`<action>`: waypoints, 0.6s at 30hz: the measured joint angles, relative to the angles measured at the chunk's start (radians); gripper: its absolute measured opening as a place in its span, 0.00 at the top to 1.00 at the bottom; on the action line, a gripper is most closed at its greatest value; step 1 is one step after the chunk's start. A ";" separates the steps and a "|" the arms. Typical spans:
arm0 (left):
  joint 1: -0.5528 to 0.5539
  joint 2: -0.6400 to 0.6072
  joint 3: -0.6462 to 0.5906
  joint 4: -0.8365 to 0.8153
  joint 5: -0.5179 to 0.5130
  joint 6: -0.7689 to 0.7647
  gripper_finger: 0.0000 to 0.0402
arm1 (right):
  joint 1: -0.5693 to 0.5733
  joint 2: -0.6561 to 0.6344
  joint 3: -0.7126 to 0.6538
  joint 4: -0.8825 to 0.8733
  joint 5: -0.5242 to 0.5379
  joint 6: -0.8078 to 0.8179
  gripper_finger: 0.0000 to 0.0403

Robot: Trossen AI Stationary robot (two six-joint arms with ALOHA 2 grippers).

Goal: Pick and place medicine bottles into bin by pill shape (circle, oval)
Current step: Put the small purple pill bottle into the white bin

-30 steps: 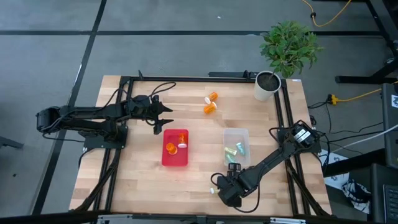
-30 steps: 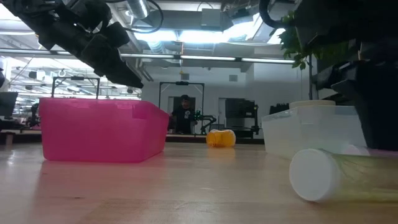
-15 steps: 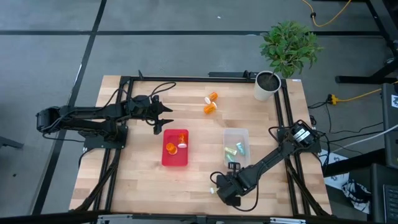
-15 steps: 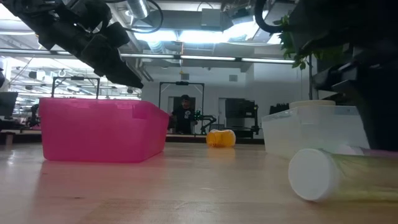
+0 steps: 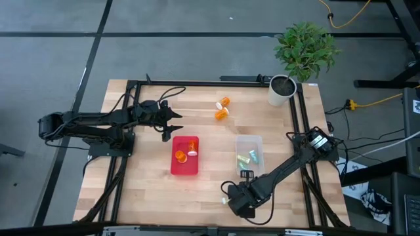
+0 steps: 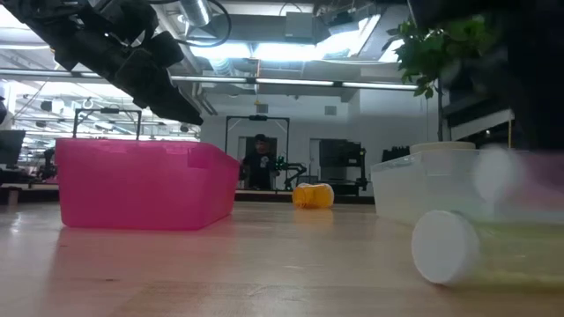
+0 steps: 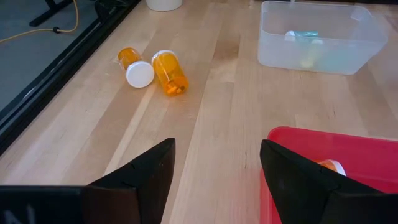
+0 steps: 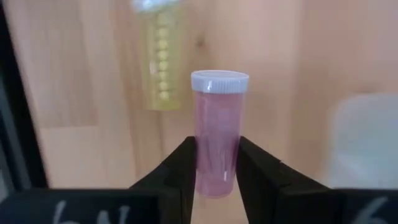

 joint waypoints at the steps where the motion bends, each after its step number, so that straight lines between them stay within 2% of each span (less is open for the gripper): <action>1: 0.000 0.000 0.000 0.000 0.000 0.000 0.43 | 0.000 0.000 0.026 -0.039 0.022 -0.005 0.76; 6: 0.000 0.000 0.000 0.000 0.000 0.001 0.43 | 0.015 -0.001 0.160 -0.265 0.225 -0.006 0.76; 8: 0.000 0.000 0.000 0.000 0.000 0.001 0.43 | 0.024 -0.002 0.208 -0.376 0.334 0.060 0.76; 11: 0.000 0.000 0.000 0.000 0.000 0.001 0.43 | 0.030 -0.002 0.260 -0.598 0.483 0.246 0.76; 13: 0.000 0.000 0.000 0.000 0.000 0.001 0.43 | 0.023 -0.008 0.259 -0.634 0.514 0.331 0.76; 16: 0.000 0.000 0.000 0.000 0.000 0.001 0.43 | 0.007 -0.035 0.218 -0.573 0.497 0.280 0.75; 18: 0.000 0.000 0.000 0.000 0.000 0.000 0.43 | -0.008 -0.036 0.200 -0.599 0.489 0.282 0.75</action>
